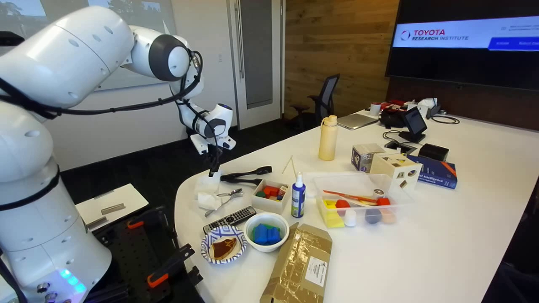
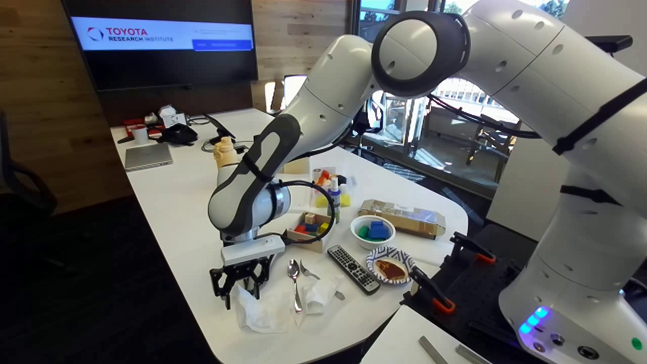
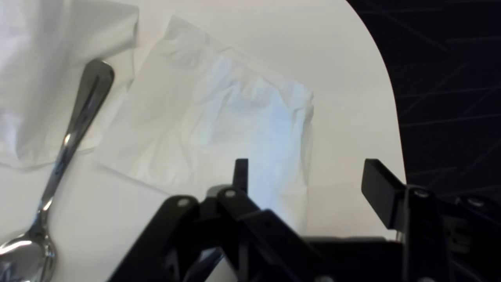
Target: Use the white napkin to wipe the grey remote control.
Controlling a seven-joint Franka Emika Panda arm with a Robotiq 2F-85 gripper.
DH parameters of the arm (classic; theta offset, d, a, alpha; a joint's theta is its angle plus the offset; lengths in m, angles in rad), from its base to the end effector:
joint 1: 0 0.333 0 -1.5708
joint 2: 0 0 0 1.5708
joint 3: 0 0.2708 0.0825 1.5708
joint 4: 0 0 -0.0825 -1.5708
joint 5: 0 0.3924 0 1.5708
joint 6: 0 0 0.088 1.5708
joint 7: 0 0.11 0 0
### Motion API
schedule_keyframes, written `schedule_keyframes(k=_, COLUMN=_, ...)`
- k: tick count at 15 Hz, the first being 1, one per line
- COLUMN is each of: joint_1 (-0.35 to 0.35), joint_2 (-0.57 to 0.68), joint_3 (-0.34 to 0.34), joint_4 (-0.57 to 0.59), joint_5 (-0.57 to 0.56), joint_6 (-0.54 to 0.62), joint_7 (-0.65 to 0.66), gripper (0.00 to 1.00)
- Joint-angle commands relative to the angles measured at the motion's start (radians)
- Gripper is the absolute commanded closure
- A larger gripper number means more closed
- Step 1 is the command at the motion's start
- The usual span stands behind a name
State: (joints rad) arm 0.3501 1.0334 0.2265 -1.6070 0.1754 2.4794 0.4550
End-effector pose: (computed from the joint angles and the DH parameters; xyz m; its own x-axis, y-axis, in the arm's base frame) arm 0.5132 0.3349 -0.0129 0.9555 -0.0909 -0.2808 -0.1421 -0.9756 -0.1676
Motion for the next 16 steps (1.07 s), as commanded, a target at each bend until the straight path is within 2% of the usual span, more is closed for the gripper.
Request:
schedule_keyframes(k=1, joint_1=0.023, joint_2=-0.076, joint_3=-0.036, joint_4=-0.038, joint_5=0.013, joint_6=-0.031, joint_7=0.011, gripper=0.0)
schedule_keyframes(k=4, joint_1=0.035, joint_2=-0.171, joint_3=-0.086, joint_4=-0.128, joint_5=0.008, joint_6=-0.006, joint_7=0.057, gripper=0.0)
schedule_keyframes(k=7, joint_1=-0.022, joint_2=-0.287, joint_3=-0.076, joint_4=-0.265, joint_5=0.042, joint_6=0.038, joint_7=0.016, gripper=0.0)
schedule_keyframes(k=11, joint_1=-0.097, joint_2=-0.438, joint_3=-0.095, joint_4=-0.459, joint_5=0.09, joint_6=0.063, joint_7=-0.006, gripper=0.0)
schedule_keyframes(k=13, joint_1=-0.122, joint_2=-0.52, joint_3=-0.111, joint_4=-0.562, joint_5=0.068, joint_6=0.075, joint_7=-0.043, gripper=0.0)
schedule_keyframes(k=16, joint_1=-0.14, joint_2=-0.598, joint_3=-0.133, joint_4=-0.646, joint_5=0.031, joint_6=0.049, joint_7=-0.084, gripper=0.0)
